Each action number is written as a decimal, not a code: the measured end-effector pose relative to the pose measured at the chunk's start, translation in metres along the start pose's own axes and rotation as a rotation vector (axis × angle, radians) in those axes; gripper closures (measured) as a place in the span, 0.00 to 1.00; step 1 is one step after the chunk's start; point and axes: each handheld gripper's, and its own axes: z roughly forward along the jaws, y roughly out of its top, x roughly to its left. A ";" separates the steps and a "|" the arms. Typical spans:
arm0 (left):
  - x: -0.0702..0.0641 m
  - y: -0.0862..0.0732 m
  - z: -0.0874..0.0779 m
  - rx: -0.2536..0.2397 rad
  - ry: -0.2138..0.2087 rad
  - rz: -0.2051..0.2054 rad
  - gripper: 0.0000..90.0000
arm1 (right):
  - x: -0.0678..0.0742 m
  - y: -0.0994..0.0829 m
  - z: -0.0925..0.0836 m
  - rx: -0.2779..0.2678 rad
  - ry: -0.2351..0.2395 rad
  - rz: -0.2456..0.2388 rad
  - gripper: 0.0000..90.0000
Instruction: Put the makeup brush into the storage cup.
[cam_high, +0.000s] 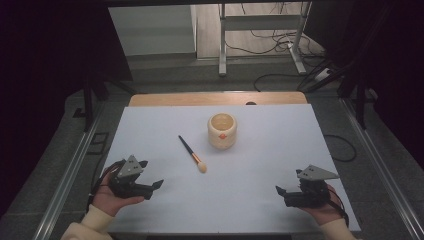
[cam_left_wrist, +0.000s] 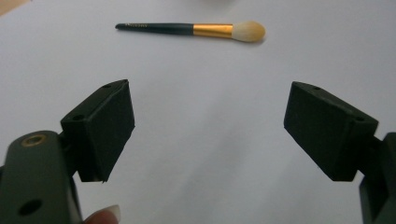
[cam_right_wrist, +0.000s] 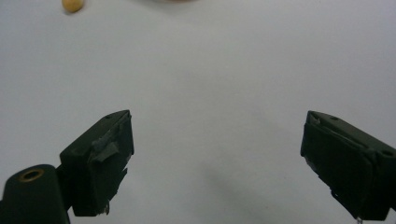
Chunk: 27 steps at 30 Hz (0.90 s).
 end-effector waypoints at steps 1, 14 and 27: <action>0.002 0.003 -0.001 -0.001 0.000 0.011 0.19 | 0.000 0.000 0.000 0.000 0.000 -0.002 0.11; 0.009 0.019 -0.006 -0.040 -0.052 0.129 0.16 | 0.001 0.000 0.000 0.005 0.008 -0.011 0.11; 0.013 0.037 -0.005 -0.032 -0.088 0.232 0.14 | 0.002 0.000 0.001 0.008 0.010 -0.020 0.11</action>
